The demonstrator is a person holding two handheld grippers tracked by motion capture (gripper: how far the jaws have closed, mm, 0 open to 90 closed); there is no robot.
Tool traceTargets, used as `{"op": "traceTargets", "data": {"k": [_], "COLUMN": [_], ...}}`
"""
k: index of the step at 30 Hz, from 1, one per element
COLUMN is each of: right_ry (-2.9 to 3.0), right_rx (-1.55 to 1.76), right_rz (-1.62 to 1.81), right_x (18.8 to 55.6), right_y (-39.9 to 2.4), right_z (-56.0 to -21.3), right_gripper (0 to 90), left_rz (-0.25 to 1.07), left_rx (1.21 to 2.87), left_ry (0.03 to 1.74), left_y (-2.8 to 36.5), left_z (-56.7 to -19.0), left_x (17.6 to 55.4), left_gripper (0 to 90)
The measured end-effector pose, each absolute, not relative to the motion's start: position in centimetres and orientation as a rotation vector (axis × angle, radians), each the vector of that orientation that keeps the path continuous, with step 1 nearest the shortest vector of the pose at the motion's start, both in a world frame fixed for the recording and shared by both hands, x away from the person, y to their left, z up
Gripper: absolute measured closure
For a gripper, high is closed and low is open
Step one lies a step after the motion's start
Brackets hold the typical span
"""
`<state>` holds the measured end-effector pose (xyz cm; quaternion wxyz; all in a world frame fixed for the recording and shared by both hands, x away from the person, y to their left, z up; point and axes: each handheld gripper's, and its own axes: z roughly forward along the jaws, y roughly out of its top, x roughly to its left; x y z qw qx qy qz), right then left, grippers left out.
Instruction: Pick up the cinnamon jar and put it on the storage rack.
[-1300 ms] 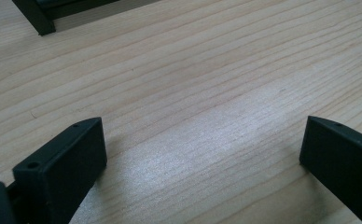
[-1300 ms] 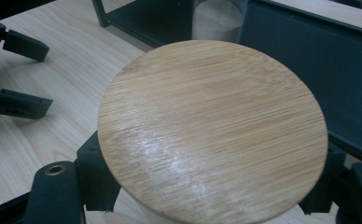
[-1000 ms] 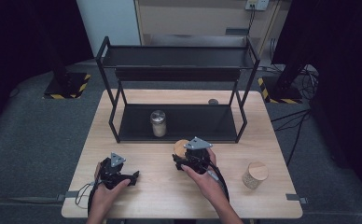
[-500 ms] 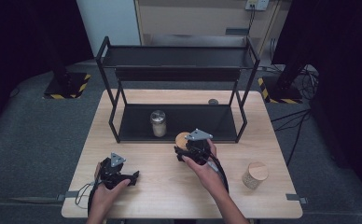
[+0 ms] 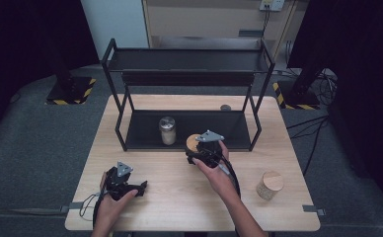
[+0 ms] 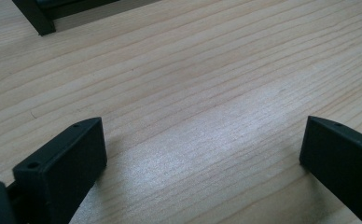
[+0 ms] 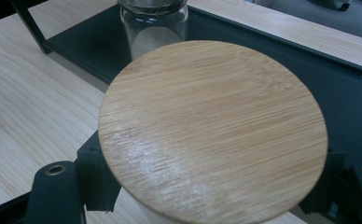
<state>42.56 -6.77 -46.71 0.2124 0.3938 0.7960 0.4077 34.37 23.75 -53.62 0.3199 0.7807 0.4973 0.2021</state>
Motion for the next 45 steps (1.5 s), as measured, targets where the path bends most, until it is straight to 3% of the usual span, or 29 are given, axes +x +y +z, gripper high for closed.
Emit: {"op": "traceTargets", "data": {"k": [45], "right_ry": [2.150], "right_rx": [1.180], "right_rz": [1.118], "right_x": [47.0], "right_y": [-6.1], "right_z": [-46.1], "right_gripper": [25.1], "left_rz": [0.533], "left_rx": [2.049], "left_ry": [1.311], "left_y": [23.7], "left_z": [-53.6], "left_x": [34.3], "left_gripper": [0.0]}}
